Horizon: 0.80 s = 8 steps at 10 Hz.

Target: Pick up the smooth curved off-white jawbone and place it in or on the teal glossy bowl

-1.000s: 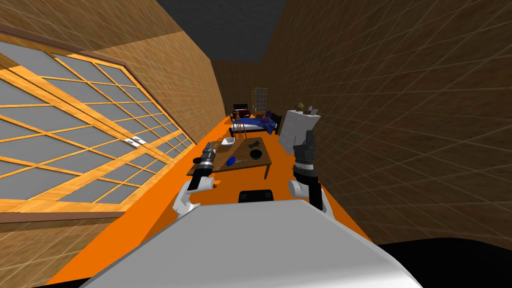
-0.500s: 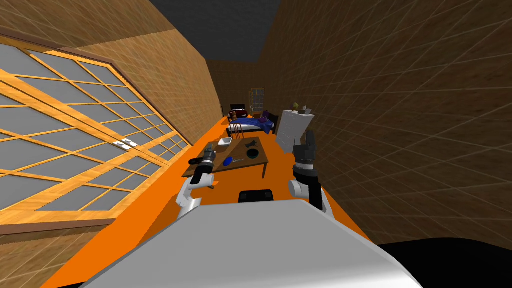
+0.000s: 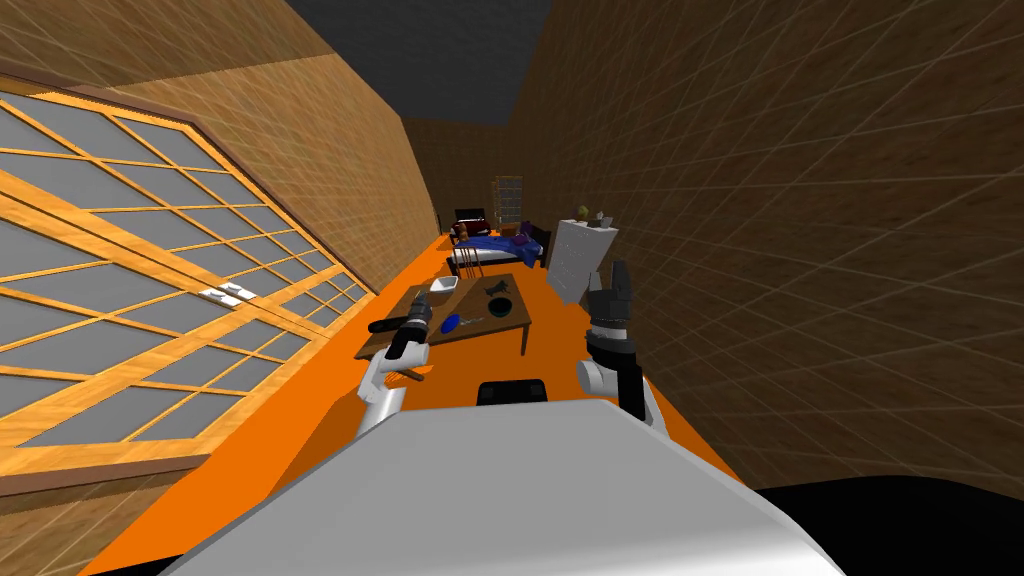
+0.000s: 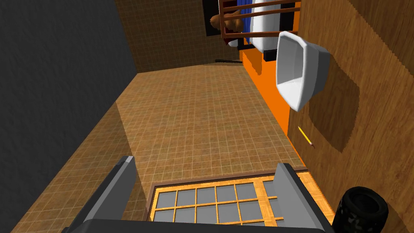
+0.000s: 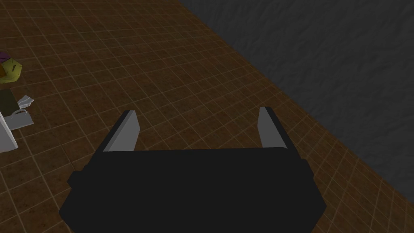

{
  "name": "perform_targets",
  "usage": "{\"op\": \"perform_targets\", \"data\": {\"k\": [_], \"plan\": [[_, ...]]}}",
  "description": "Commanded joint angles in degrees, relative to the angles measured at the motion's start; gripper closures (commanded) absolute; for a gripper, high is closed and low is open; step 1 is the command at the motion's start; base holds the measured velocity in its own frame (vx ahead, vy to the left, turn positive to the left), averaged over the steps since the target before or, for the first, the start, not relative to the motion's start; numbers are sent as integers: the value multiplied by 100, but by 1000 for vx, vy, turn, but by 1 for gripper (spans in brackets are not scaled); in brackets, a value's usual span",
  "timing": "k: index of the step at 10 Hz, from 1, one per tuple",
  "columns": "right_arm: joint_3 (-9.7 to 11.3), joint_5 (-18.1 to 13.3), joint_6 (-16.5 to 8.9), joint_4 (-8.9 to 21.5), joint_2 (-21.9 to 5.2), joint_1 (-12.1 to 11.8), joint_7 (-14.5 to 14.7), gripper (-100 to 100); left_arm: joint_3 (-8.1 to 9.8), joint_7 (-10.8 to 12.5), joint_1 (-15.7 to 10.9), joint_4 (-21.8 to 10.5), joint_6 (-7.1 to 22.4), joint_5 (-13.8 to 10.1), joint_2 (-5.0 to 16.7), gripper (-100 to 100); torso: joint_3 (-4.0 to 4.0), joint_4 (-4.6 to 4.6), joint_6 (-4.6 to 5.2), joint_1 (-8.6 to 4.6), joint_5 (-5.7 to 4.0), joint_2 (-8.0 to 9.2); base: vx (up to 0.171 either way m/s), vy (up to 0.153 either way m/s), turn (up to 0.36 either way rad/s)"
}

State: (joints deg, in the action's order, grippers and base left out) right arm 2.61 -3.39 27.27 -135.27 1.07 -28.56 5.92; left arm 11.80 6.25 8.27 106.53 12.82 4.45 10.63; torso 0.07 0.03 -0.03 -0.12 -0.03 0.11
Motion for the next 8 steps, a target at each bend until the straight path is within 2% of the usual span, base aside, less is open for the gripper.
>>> {"op": "perform_targets", "data": {"k": [1,2,3,4,5,6,7,8], "plan": [[0,0,0,0,0,0,0,0,77,69,-140,-190,286,2,20,-100,0,0,0,0,0,0,-12,-53,-106],[0,0,0,0,0,0,0,0,77,69,-140,-190,438,2,20,-100,-2,-1,2,-4,-1,-4,-3,-39,-56],[0,0,0,0,0,0,0,0,147,117,-295,-408,614,15,25,-100,-4,-1,0,0,0,-6,-6,-34,-122],[0,0,0,0,0,0,0,0,147,117,-295,-408,804,15,25,-100,-4,-1,2,2,0,-6,-6,-27,-62],[0,0,0,0,0,0,0,0,217,158,-449,-606,999,31,26,-100,-3,-1,-1,6,1,-6,-5,-32,-95],[0,0,0,0,0,0,0,0,217,158,-449,-637,1133,31,26,-100,-4,-2,2,4,1,-7,2,-23,-69],[0,0,0,0,0,0,0,0,286,191,-602,-876,1274,48,24,-100,-5,-2,-1,7,1,-9,12,-26,-121],[0,0,0,0,0,0,0,0,286,191,-602,-876,1438,48,24,-100,-7,-2,1,7,1,-12,9,-17,-55]]}}
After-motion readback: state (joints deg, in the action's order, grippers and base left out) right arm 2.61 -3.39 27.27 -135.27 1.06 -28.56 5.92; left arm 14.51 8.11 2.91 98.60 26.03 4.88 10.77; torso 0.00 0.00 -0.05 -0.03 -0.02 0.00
